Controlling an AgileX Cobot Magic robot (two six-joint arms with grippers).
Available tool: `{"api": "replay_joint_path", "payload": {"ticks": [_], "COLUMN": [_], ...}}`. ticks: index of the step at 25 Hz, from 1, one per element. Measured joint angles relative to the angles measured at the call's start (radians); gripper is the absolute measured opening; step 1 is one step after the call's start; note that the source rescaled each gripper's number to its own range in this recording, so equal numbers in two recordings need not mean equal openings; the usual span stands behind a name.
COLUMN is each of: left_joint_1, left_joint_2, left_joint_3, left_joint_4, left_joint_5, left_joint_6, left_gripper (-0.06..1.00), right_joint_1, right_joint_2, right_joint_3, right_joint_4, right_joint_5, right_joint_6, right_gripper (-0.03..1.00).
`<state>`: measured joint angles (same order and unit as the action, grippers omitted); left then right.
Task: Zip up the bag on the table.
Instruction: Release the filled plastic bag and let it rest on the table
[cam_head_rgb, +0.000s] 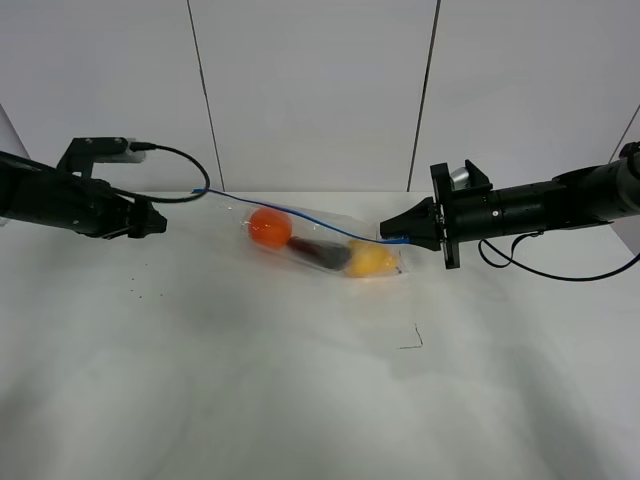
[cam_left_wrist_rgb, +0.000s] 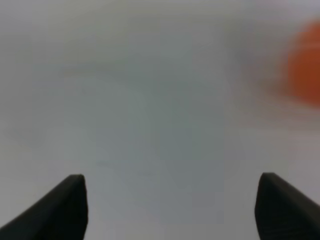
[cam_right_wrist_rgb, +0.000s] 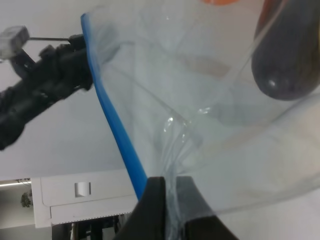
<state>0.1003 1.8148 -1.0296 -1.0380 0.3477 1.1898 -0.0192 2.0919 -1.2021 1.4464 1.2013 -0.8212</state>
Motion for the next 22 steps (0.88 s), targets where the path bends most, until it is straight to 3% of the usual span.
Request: {"api": "replay_joint_path", "payload": {"ticks": [2, 4, 8, 11, 14, 17, 22], "left_joint_1": [0.048, 0.073, 0.055, 0.007, -0.043, -0.079, -0.085], "left_joint_2": [-0.001, -0.002, -0.003, -0.003, -0.003, -0.003, -0.004], "left_joint_3": [-0.037, -0.074, -0.16, -0.219, -0.259, -0.279, -0.279], "left_joint_4": [0.02, 0.093, 0.453, 0.769, 0.955, 1.032, 1.025], "left_joint_5": [0.148, 0.294, 0.521, 0.593, 0.643, 0.663, 0.761], "left_joint_6": [-0.05, -0.175, -0.528, -0.846, -1.037, -1.114, -1.19], "left_gripper": [0.95, 0.95, 0.95, 0.95, 0.95, 0.95, 0.95], "right_joint_1": [0.0, 0.0, 0.0, 0.0, 0.0, 0.0, 0.0], "right_joint_2": [0.0, 0.0, 0.0, 0.0, 0.0, 0.0, 0.0], "right_joint_3": [0.0, 0.0, 0.0, 0.0, 0.0, 0.0, 0.0], "right_joint_4": [0.0, 0.0, 0.0, 0.0, -0.001, -0.001, -0.002], "right_joint_5": [0.0, 0.0, 0.0, 0.0, 0.0, 0.0, 0.0], "right_joint_6": [0.0, 0.0, 0.0, 0.0, 0.0, 0.0, 0.0], "right_gripper": [0.0, 0.0, 0.0, 0.0, 0.0, 0.0, 0.0]}}
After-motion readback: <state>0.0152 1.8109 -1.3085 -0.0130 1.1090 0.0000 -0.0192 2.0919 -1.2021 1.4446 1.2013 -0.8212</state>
